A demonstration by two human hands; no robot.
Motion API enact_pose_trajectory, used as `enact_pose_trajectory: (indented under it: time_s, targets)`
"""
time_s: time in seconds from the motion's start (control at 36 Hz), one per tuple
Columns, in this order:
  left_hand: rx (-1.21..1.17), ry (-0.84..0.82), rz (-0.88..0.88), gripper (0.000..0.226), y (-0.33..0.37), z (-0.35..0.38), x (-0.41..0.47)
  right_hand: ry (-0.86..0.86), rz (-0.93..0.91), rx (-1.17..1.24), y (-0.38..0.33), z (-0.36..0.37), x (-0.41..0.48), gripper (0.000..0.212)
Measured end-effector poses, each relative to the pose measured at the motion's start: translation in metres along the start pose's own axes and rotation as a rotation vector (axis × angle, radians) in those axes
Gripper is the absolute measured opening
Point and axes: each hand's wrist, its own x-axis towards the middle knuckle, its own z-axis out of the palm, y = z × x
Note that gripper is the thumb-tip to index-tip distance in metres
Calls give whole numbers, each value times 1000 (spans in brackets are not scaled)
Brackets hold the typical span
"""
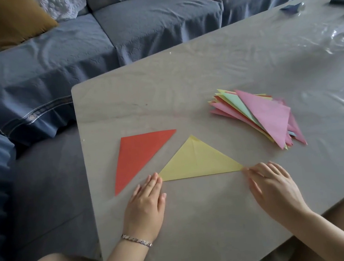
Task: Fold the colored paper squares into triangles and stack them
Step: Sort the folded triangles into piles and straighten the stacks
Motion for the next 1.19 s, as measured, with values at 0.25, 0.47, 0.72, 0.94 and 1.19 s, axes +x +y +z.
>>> enact_pose_trajectory:
  time_s: [0.25, 0.47, 0.72, 0.94, 1.19]
  targets:
    - [12, 17, 2, 47, 7, -4, 5, -163, 253, 54, -15, -15, 39, 20]
    - [-8, 73, 37, 38, 8, -13, 17, -720, 419, 42, -55, -8, 94, 82]
    - [-6, 65, -233, 43, -22, -31, 67, -747, 451, 257, -54, -6, 90, 55]
    - [256, 79, -25, 45, -28, -24, 77, -460, 421, 574, -28, -9, 61, 3]
    - [275, 299, 269, 38, 14, -33, 71, 169, 729, 866, 14, -34, 90, 51]
